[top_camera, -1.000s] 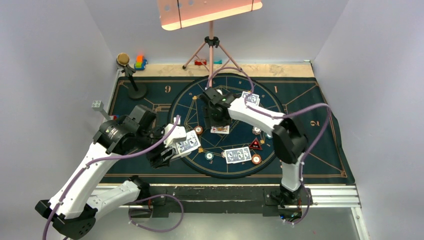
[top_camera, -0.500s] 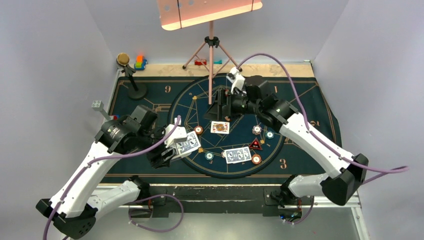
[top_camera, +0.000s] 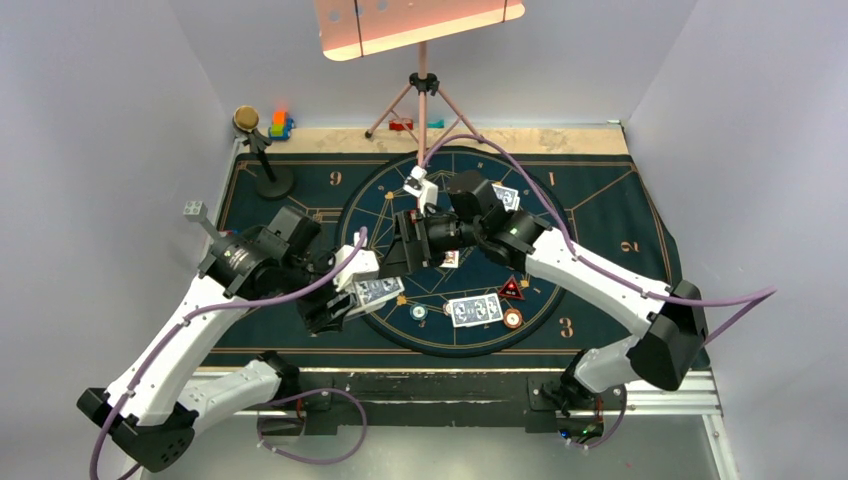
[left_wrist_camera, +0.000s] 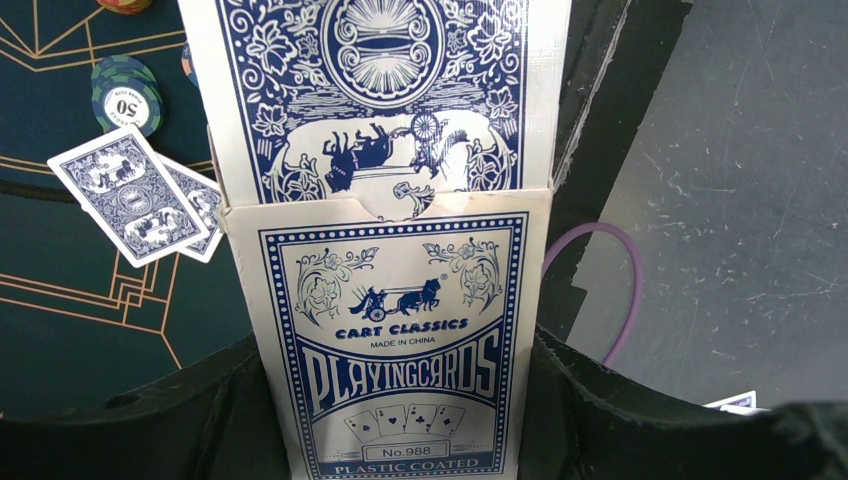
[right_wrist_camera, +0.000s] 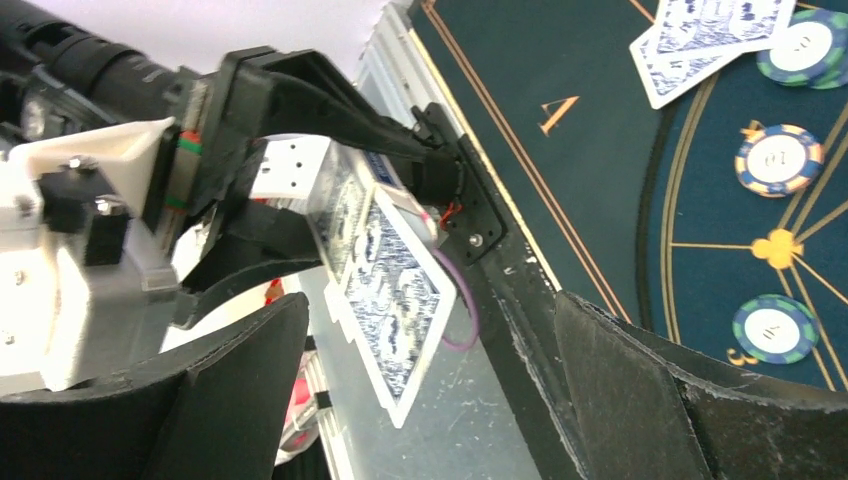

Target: Distribute texas hold em gaming equipment

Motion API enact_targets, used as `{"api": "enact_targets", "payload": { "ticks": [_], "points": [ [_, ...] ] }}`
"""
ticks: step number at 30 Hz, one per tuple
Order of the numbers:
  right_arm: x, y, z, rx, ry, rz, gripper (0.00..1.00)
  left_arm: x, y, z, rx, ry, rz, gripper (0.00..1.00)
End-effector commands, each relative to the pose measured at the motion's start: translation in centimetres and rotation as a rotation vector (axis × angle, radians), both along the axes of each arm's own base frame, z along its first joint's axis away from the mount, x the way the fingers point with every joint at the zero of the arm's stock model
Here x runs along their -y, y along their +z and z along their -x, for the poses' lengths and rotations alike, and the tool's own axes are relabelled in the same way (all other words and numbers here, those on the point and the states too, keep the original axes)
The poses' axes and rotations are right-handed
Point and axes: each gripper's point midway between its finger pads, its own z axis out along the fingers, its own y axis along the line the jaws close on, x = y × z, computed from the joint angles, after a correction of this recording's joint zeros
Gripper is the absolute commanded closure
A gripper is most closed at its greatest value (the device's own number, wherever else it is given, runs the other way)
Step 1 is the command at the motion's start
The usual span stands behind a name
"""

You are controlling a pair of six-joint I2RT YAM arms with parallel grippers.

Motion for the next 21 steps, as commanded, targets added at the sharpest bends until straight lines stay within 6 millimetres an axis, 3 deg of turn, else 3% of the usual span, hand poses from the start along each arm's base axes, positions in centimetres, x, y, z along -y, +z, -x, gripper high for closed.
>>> {"api": "enact_targets", "payload": {
  "ticks": [1, 7, 11, 21],
  "points": [
    [-1.4, 1.3, 1.1, 0.011, 0.063, -0.075, 0.02, 0.6, 1.2, -0.9, 0.052, -0.006, 0.039, 1.00],
    [-1.8, -0.6, 1.2, -0.015, 0.062, -0.030, 0.02, 0.7, 1.5, -1.1, 0.060, -0.004, 0.043, 1.00],
    [-1.4, -1.8, 1.0, -0.016, 0.051, 0.022, 0.15, 0.7, 1.6, -1.0, 0.063, -0.006, 0.047, 1.00],
    [-0.3, -1.1, 0.0, 0.040, -0.016, 0.079, 0.36, 0.7, 1.8, -0.7, 0.062, -0.009, 0.055, 1.00]
  ]
}}
